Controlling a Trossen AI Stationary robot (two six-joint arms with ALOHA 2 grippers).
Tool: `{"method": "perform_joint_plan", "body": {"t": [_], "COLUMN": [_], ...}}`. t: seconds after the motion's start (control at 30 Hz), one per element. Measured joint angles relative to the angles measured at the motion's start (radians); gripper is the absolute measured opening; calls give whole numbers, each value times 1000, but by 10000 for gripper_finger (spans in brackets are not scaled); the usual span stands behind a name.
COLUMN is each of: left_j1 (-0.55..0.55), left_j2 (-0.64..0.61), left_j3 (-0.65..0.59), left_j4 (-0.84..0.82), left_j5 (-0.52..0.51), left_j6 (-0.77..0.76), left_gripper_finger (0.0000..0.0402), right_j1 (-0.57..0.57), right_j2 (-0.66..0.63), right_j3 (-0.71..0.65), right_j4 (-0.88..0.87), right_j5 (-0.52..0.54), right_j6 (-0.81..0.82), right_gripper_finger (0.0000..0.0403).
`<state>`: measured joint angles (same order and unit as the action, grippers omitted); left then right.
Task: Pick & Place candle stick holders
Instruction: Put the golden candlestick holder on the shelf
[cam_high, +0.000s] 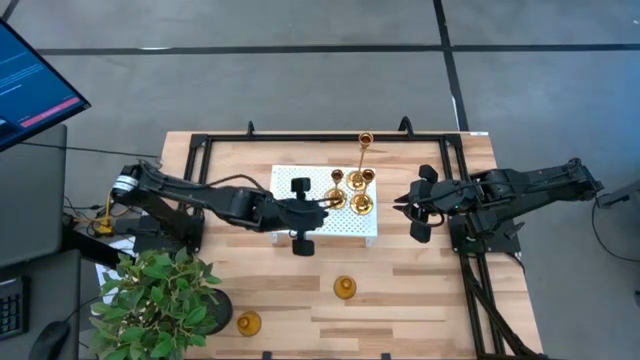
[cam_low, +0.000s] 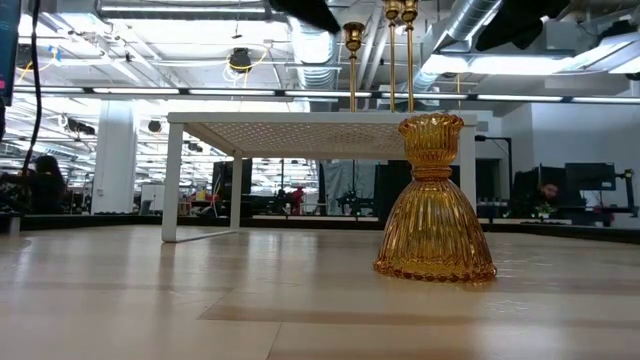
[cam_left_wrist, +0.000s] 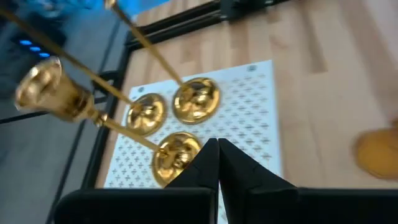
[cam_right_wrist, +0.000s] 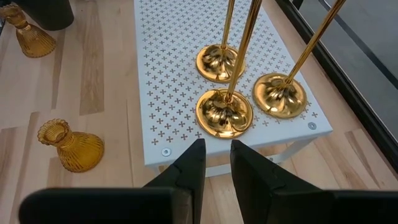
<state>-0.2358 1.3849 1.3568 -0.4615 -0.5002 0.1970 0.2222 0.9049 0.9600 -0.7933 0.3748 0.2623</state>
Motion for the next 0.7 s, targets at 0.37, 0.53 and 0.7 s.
{"method": "perform_joint_plan", "body": {"t": [0.37,0.53,0.7], "left_j1": [83,121,157], "left_j2": [-1,-1,-1], "left_j3": [-178,-221,-237], "left_j4": [226,290,359], "left_j5": [-39,-9,91], "left_j6": [-14,-22,-23], "left_gripper_finger": [2,2,2], "right_j1": [0,0,0], "right_j2": [0,0,0], "right_j3": [0,0,0], "right_j4": [0,0,0], "right_j5": [0,0,0], "right_j6": [0,0,0], "right_gripper_finger": [65,65,65]}}
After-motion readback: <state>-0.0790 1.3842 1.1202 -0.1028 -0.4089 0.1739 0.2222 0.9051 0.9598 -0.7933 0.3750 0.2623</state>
